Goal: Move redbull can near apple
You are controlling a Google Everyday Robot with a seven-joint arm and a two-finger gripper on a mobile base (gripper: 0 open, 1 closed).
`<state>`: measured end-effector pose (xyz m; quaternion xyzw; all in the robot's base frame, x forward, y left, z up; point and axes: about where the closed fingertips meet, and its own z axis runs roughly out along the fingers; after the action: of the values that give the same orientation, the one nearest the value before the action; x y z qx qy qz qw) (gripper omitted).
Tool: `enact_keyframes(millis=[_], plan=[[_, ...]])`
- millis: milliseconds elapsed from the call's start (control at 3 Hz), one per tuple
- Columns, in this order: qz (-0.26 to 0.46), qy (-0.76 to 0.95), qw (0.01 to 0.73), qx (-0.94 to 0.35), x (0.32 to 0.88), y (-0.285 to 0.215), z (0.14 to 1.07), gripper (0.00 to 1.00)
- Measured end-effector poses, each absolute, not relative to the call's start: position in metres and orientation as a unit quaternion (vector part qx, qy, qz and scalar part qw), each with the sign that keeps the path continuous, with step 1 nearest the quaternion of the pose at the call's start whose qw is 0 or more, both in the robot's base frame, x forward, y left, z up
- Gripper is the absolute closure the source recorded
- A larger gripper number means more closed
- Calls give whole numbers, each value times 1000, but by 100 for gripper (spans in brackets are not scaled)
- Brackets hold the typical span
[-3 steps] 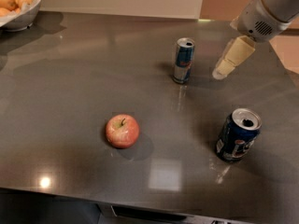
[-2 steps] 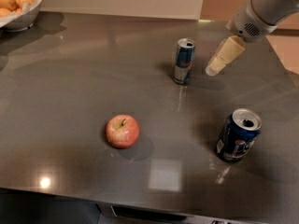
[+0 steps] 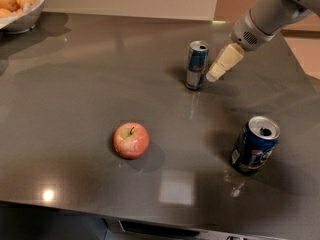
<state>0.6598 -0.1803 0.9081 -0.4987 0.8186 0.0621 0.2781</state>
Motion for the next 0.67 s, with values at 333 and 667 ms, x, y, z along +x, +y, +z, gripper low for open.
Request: enact_keyframes(millis=[333, 667], plan=[[80, 817, 281, -497, 668, -165, 900, 0], [95, 812, 286, -500, 671, -151, 898, 0]])
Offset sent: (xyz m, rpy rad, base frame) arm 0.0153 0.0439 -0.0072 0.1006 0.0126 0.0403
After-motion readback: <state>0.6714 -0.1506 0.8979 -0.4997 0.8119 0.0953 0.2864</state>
